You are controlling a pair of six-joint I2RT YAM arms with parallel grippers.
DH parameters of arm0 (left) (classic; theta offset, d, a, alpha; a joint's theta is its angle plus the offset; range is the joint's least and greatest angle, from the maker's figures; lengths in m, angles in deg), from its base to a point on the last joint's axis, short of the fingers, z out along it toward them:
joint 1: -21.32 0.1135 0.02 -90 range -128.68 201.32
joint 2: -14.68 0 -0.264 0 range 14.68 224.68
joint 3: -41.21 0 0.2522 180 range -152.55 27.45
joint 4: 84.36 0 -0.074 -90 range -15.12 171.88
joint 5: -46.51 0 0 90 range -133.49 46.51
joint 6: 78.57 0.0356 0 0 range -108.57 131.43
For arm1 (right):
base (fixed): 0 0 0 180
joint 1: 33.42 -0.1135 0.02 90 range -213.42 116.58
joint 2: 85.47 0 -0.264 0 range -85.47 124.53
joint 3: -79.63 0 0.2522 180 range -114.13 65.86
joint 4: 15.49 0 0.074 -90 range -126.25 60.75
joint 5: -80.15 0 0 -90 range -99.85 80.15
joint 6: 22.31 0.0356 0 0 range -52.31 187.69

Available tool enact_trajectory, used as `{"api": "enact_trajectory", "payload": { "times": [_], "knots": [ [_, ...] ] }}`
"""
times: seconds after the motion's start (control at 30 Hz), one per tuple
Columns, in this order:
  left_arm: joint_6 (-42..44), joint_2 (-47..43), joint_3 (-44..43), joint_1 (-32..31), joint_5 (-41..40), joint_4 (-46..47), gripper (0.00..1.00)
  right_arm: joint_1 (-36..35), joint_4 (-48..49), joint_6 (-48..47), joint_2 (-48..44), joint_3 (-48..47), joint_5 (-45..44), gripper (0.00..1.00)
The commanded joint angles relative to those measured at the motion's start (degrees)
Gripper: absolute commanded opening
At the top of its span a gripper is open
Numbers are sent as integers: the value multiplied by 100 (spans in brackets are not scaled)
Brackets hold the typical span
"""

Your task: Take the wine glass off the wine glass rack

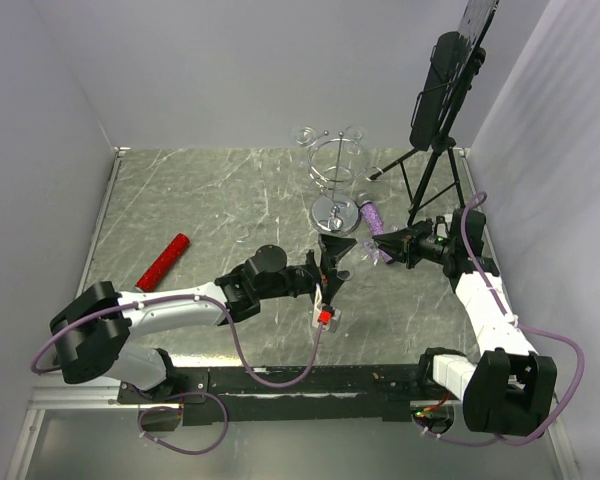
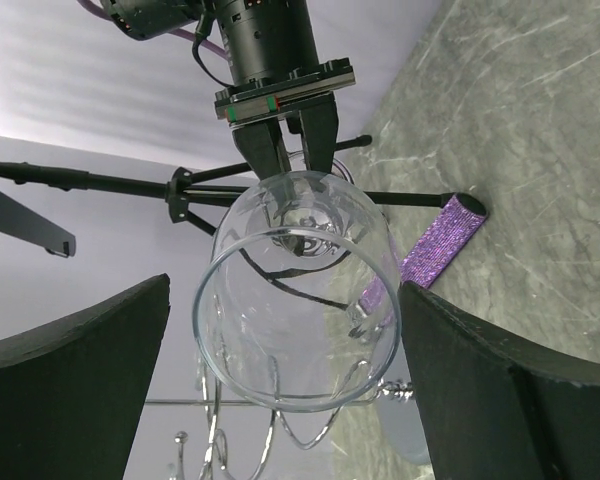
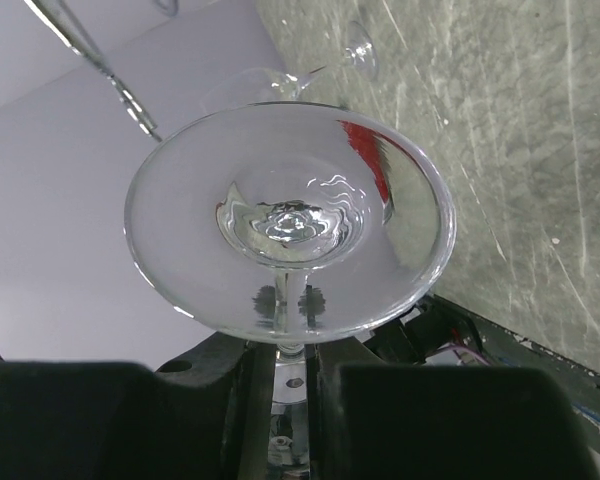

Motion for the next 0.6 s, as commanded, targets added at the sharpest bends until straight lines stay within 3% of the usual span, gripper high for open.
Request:
{"api": "enact_trajectory", "payload": {
  "times": [0.0,0.57],
  "knots": [
    [-63,55,-77,-38,253,539,100,-59,174,90,-215,81,154,0],
    [33,441,-297,-38,297,451,88,-112,227,196,-180,46,136,0]
  ]
}}
